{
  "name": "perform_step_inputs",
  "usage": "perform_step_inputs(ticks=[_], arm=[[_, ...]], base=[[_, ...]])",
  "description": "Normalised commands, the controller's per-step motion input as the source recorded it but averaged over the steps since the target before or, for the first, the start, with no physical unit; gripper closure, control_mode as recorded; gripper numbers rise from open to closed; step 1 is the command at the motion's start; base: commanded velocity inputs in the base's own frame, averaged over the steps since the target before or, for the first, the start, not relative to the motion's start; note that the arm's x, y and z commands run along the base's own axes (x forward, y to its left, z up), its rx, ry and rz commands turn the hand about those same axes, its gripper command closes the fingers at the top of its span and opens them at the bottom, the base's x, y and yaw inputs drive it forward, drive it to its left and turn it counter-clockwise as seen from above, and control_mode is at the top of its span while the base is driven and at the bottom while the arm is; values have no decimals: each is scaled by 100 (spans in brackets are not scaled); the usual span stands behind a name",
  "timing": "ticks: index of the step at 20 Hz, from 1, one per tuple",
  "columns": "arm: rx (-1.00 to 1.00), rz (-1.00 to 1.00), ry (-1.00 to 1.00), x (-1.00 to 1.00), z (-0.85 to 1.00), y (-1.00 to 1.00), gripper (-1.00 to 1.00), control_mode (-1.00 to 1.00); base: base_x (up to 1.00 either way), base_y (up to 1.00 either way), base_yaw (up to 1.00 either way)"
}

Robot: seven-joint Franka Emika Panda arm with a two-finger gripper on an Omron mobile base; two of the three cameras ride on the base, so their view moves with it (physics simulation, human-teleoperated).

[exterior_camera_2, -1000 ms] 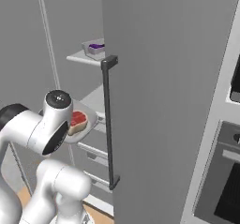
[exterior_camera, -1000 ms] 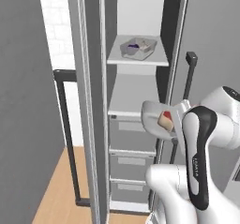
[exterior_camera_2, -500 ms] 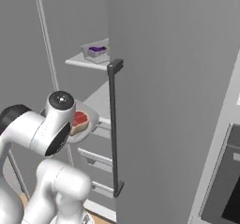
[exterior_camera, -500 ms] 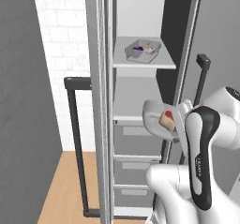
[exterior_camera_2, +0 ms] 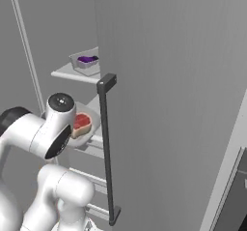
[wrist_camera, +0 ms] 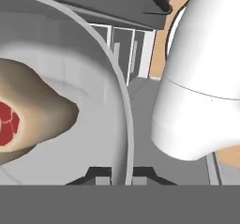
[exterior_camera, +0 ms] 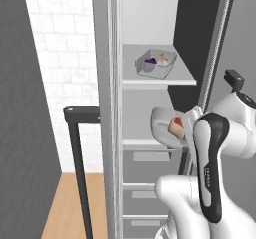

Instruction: Take the meat container that has the steak and place it on the second highest rack of the freezer. Then take the vegetable container that has the garlic and eggplant and place it on the highest rack of the freezer.

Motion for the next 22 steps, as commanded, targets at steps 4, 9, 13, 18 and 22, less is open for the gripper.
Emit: perform_step_inputs(ticks=[4,9,13,18,22], arm=[[-26,-17,2,79,-39,72,100,-100],[-11,-13,14,100,-42,18,100,-100],[-5,-6,5,99,-41,-1,100,-100],[-4,-3,1,60,-67,-13,100,-100],[0,-5,0,98,-2,-15,100,-100]], base=[[0,0,0],[0,0,0],[0,0,0],[0,0,0],[0,0,0]])
